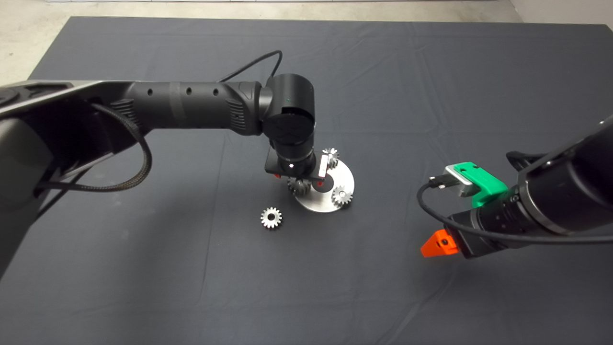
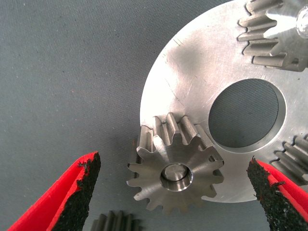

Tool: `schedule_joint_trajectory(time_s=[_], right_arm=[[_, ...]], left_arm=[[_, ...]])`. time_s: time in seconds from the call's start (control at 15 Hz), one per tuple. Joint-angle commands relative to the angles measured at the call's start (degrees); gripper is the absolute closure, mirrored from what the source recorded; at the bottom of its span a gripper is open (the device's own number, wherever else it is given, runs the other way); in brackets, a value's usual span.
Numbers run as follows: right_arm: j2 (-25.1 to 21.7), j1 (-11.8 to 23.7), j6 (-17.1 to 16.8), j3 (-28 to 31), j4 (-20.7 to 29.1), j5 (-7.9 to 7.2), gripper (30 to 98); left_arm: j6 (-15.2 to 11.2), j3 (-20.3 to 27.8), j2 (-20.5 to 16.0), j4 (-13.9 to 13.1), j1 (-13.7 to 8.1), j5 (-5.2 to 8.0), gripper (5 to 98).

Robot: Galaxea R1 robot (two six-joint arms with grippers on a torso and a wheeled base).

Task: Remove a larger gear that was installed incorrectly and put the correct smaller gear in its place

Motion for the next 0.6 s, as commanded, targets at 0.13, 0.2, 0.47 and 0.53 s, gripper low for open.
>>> schedule_joint_trajectory(time_s=[0.13,0.2,0.47,0.53], right_arm=[[0.1,2.0,0.1,0.5,1.4,-1.72,30.8],[0.1,2.0,0.1,0.5,1.4,-1.72,30.8],[0.1,2.0,0.1,0.5,1.4,-1.72,30.8],[0.1,2.0,0.1,0.5,1.4,-1.72,30.8]], left_arm=[[-0.9,1.1,0.2,2.0,0.1,0.23,25.7],[-1.0,1.1,0.2,2.0,0.1,0.23,25.7],[-1.9,1.8,0.1,2.5,0.8,0.41,25.7],[-1.9,1.8,0.1,2.5,0.8,0.41,25.7]])
